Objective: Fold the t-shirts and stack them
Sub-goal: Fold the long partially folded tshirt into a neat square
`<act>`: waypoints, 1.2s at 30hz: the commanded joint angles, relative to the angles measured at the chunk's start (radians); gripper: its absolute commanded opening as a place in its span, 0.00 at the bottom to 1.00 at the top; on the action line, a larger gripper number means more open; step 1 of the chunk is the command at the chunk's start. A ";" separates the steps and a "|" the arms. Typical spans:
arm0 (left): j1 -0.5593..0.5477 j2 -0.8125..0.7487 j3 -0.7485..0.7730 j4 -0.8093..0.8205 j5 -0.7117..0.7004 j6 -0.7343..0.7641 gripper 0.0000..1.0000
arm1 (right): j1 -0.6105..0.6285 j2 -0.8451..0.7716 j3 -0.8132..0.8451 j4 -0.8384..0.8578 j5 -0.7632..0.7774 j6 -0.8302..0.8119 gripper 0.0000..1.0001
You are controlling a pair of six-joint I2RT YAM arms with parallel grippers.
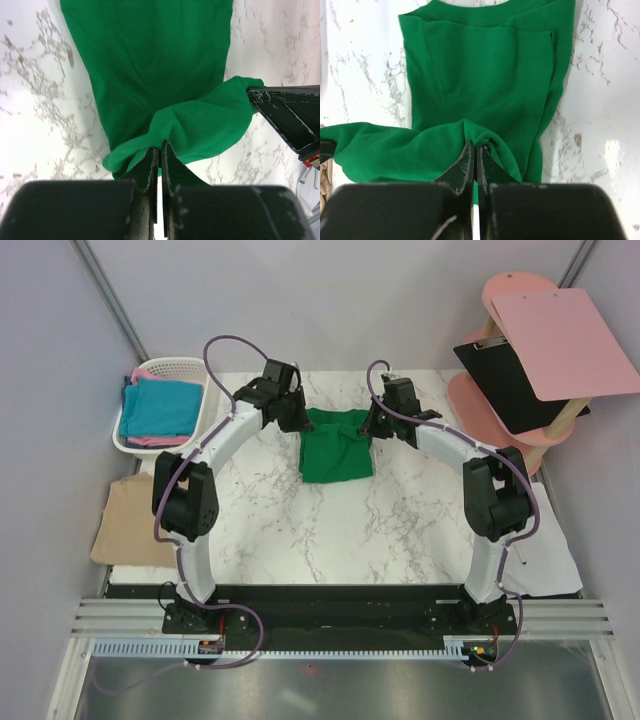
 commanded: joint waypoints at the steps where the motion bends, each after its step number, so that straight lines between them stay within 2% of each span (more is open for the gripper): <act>1: 0.038 0.095 0.141 -0.022 0.049 0.070 0.02 | -0.041 0.085 0.131 0.022 -0.081 -0.025 0.04; 9: 0.095 0.269 0.373 -0.058 0.139 0.073 0.02 | -0.084 0.240 0.327 0.032 -0.118 -0.027 0.05; 13: 0.119 0.364 0.477 -0.072 0.167 0.073 0.03 | -0.094 0.368 0.441 0.030 -0.143 -0.024 0.07; 16: 0.133 0.439 0.561 -0.069 0.187 0.078 0.08 | -0.101 0.441 0.502 0.068 -0.111 -0.019 0.10; 17: 0.136 0.477 0.604 -0.066 0.188 0.078 0.24 | -0.102 0.458 0.528 0.085 -0.085 -0.009 0.11; 18: 0.141 0.493 0.622 -0.068 0.190 0.073 0.41 | -0.104 0.473 0.536 0.128 -0.072 0.001 0.18; 19: 0.148 0.504 0.636 -0.063 0.184 0.067 0.49 | -0.105 0.493 0.538 0.165 -0.059 0.011 0.25; 20: 0.150 0.505 0.633 -0.060 0.169 0.059 0.56 | -0.104 0.496 0.516 0.214 -0.042 0.027 0.37; 21: 0.150 0.496 0.624 -0.059 0.150 0.053 0.61 | -0.105 0.496 0.495 0.313 -0.008 0.037 0.60; 22: 0.150 0.481 0.607 -0.056 0.123 0.050 0.65 | -0.104 0.484 0.467 0.364 0.007 0.045 0.69; 23: 0.150 0.461 0.543 -0.033 0.112 0.047 0.99 | -0.104 0.472 0.422 0.398 0.026 0.048 0.77; 24: 0.150 0.411 0.506 -0.020 0.103 0.047 1.00 | -0.104 0.459 0.406 0.427 0.056 0.042 0.88; 25: 0.150 0.383 0.460 -0.001 0.086 0.045 1.00 | -0.104 0.427 0.389 0.430 0.069 0.035 0.95; 26: 0.150 0.352 0.354 0.051 0.086 0.045 1.00 | -0.104 0.406 0.348 0.430 0.084 0.027 0.98; 29: 0.148 0.228 0.137 0.148 0.099 0.027 1.00 | -0.104 0.299 0.212 0.458 0.119 0.002 0.98; 36: 0.127 0.132 -0.157 0.311 0.153 -0.036 0.98 | -0.104 0.101 -0.068 0.472 0.149 0.005 0.98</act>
